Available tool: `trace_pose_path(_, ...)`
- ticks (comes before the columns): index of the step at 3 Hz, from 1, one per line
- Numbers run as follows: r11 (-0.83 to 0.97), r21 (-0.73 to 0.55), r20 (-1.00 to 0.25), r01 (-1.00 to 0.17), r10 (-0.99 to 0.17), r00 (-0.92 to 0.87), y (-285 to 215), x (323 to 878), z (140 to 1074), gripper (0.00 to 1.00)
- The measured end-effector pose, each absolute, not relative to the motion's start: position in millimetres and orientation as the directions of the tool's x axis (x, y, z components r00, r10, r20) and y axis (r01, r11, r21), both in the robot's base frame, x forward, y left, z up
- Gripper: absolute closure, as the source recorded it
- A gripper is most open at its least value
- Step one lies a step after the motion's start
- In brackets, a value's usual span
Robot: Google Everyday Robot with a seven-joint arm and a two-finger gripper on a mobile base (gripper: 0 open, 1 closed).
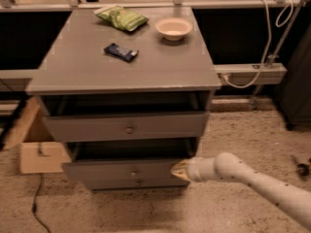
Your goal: Close middle drawer
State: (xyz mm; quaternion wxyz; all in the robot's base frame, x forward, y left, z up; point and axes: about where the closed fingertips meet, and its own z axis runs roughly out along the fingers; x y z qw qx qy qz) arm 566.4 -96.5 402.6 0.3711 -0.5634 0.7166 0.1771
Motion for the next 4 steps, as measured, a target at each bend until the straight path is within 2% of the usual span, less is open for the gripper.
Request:
trace_pose_path(1,0.302,-0.164,-0.731,-0.939,-0.676,-0.090,-96.5,566.3,402.6,1.00)
trace_pose_path(4,0.270,-0.341,-0.795,-0.900,-0.595,0.122,-104.6,626.0,425.6,1.00)
